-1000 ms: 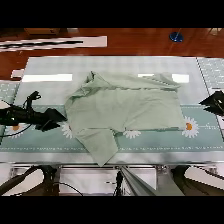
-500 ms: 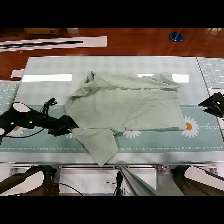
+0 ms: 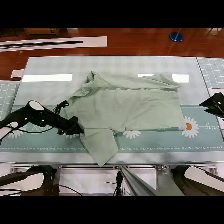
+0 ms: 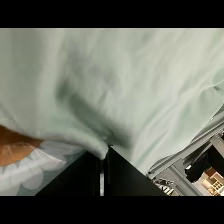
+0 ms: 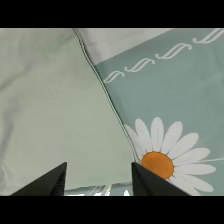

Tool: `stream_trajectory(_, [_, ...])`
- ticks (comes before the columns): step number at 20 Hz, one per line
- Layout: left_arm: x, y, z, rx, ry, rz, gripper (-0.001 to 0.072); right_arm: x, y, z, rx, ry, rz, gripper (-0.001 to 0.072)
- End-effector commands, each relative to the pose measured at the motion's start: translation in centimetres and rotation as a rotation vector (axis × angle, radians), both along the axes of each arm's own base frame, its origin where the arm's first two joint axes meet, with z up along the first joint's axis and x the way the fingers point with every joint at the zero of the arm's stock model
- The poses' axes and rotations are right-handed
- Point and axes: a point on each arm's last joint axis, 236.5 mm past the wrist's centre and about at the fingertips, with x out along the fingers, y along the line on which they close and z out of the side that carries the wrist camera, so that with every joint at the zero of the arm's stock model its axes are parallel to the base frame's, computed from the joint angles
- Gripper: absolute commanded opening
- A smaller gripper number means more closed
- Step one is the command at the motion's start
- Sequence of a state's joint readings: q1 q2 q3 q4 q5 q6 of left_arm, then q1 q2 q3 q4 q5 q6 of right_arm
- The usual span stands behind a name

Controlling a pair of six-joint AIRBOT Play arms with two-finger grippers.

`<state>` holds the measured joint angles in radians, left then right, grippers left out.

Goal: Fold the shirts.

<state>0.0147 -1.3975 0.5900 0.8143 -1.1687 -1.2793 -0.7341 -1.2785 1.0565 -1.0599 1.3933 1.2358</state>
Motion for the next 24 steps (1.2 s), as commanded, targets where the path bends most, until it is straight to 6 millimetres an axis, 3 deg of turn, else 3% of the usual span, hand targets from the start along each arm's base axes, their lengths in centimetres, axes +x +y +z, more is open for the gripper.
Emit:
stream_trajectory(1, [1.8,0.5,-1.2,0.043,-0.064,0.029,0.0026,-1.7,-1.5,-0.8,-0.066,0.066,-0.006,0.0488])
stream_trajectory(3, [1.6,0.4,-1.1,0.039,-0.061,0.023,0.0026,-3.2,-2.5,-1.7,-0.075,0.115,-0.039,0.049])
stream_trajectory(6, [1.7,0.4,-1.1,0.035,-0.071,0.012,0.0026,-5.5,-1.9,-3.7,0.016,0.152,-0.104,0.0531])
stream_trajectory(10, [1.7,0.4,-1.1,0.034,-0.078,0.004,0.0026,-7.1,-0.3,-6.6,0.055,0.189,-0.105,0.0531])
stream_trajectory(13, [1.7,0.4,-1.1,0.031,-0.087,-0.007,0.0026,-7.0,0.6,-7.8,0.08,0.173,-0.131,0.0531])
stream_trajectory(17, [1.7,0.4,-1.1,0.03,-0.093,-0.012,0.0026,-5.2,2.1,-7.7,0.151,0.089,-0.161,0.0531])
stream_trajectory(24, [1.8,0.4,-1.1,0.03,-0.094,-0.012,0.0026,-6.2,3.3,-9.4,0.169,0.109,-0.173,0.053])
